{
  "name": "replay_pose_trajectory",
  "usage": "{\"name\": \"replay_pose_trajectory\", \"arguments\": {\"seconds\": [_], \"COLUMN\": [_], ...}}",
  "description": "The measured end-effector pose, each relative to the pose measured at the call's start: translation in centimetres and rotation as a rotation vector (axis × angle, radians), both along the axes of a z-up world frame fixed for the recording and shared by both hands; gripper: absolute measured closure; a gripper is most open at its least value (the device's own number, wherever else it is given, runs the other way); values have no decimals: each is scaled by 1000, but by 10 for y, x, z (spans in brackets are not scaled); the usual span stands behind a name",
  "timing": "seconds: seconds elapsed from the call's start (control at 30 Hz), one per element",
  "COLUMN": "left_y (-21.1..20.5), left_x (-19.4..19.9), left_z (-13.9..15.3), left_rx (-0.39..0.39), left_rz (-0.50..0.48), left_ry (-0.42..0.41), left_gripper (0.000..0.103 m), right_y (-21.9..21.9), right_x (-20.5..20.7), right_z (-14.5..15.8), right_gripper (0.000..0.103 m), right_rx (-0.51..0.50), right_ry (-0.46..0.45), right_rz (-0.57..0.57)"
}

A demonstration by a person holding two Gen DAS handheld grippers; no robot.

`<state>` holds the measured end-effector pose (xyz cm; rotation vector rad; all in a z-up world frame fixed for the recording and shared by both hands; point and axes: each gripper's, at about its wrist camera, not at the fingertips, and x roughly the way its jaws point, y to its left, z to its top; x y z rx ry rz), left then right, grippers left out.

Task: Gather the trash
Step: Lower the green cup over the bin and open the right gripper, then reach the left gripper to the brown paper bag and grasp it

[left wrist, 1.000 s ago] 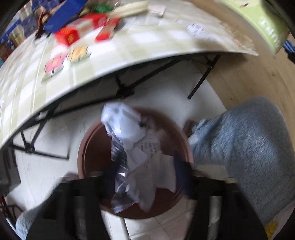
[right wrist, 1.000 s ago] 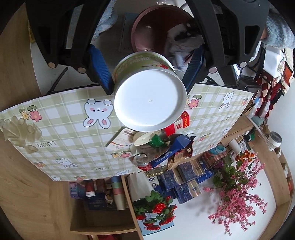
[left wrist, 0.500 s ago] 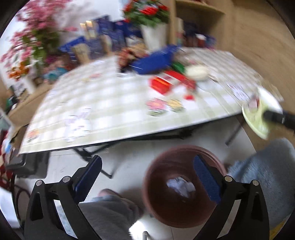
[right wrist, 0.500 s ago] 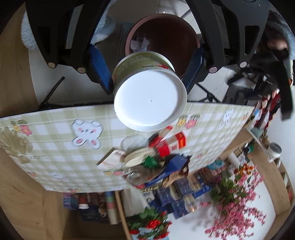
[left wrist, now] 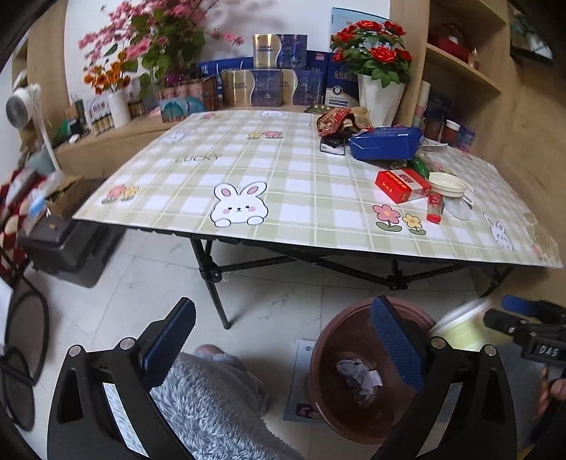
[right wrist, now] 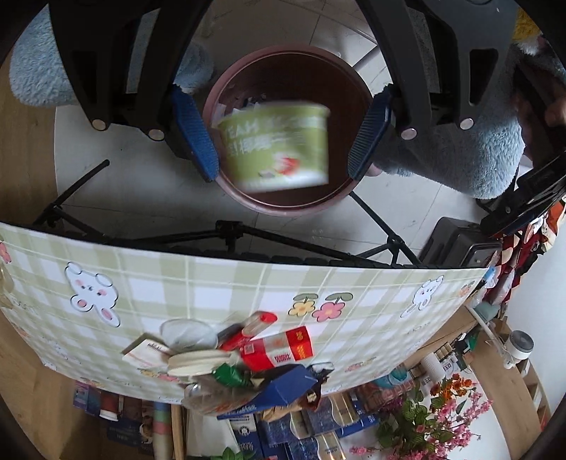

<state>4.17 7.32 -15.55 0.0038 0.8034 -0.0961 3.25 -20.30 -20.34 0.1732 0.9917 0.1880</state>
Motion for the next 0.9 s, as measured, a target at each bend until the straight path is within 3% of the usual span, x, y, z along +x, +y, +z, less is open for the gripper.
{"name": "replay_pose_trajectory", "arguments": {"seconds": [0.17,0.23,0.33,0.9], "left_y": [3,3,3,4], "left_x": [3,5,7,22], "left_z": [-4,-6,-8,-8], "left_rx": [-14,-18,-24,10], "left_rz": [0,3,14,48], "left_ry": [17,26,35,87], "left_gripper": [6,6,6,6], "right_y": [3,1,-6,-45], "right_x": [3,2,3,19], "right_z": [2,4,6,37], "right_gripper": [24,14,7,6], "right_rx": [-18,-28,-36,-130], "right_ry": [-8,-12,-18,-102], "right_rz": [-3,-16,-40,-107]}}
